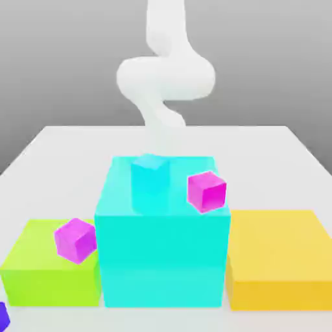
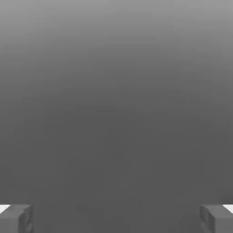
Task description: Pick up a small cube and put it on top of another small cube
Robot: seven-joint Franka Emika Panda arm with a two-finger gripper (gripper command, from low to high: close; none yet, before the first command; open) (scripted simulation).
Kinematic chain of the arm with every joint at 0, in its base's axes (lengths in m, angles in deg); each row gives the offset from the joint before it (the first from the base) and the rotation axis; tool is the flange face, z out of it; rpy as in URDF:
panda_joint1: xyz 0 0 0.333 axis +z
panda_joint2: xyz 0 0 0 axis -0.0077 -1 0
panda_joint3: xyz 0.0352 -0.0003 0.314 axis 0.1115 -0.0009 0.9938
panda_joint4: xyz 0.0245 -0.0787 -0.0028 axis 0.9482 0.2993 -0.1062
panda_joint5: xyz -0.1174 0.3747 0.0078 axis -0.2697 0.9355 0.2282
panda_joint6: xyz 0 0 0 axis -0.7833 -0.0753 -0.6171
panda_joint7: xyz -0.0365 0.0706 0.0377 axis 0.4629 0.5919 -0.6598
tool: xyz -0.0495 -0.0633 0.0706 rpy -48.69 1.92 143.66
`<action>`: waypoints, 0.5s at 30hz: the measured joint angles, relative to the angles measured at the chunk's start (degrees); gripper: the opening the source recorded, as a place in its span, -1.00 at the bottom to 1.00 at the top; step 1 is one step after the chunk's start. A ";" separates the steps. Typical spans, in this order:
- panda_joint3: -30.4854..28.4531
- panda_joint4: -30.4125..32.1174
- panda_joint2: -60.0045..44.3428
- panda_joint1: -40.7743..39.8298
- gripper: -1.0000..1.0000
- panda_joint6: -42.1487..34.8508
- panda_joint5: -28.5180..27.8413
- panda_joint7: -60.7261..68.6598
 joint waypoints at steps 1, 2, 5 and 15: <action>-1.08 -0.39 -2.24 0.17 0.00 0.35 0.50 0.84; -2.14 -0.76 -4.39 0.35 0.00 0.69 0.99 1.66; -5.18 -1.84 -10.64 0.73 0.00 1.68 2.63 4.19; -13.71 -5.40 -31.43 0.06 0.00 4.86 10.02 13.96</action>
